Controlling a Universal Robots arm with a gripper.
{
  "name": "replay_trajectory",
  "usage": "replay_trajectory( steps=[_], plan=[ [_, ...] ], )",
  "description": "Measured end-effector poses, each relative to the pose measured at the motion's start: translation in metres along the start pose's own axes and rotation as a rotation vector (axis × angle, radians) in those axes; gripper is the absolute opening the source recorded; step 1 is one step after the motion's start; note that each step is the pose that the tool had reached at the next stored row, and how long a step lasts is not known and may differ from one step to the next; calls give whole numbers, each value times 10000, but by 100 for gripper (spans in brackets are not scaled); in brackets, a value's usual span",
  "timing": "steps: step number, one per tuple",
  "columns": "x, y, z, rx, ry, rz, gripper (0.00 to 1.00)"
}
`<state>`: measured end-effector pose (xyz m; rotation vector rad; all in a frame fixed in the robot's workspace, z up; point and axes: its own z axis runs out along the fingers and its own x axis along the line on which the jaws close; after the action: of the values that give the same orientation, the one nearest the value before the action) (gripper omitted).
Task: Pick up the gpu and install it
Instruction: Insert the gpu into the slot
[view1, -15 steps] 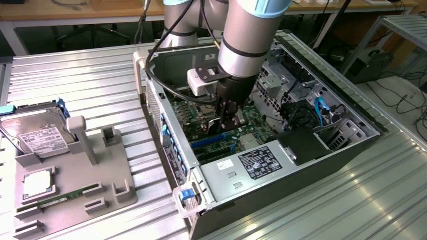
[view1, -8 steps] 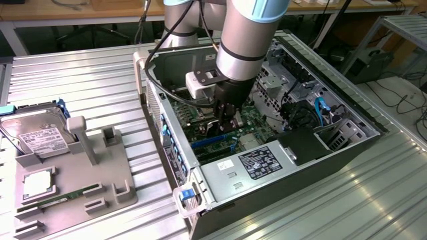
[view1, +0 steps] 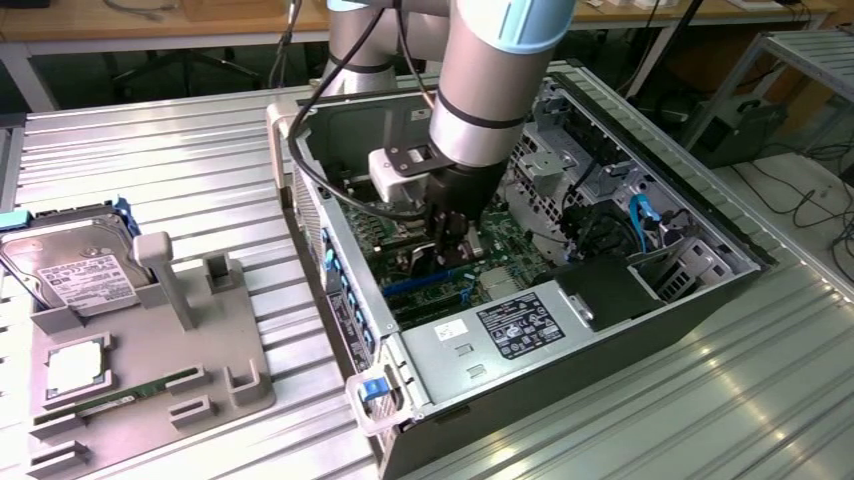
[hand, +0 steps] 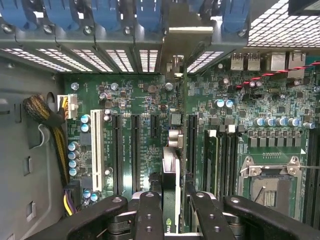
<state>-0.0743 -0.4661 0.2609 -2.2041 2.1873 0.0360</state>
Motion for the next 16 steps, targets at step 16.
replay_trajectory(
  steps=[16],
  plan=[
    [-9,-1,49,-2,0,2,27]
  ],
)
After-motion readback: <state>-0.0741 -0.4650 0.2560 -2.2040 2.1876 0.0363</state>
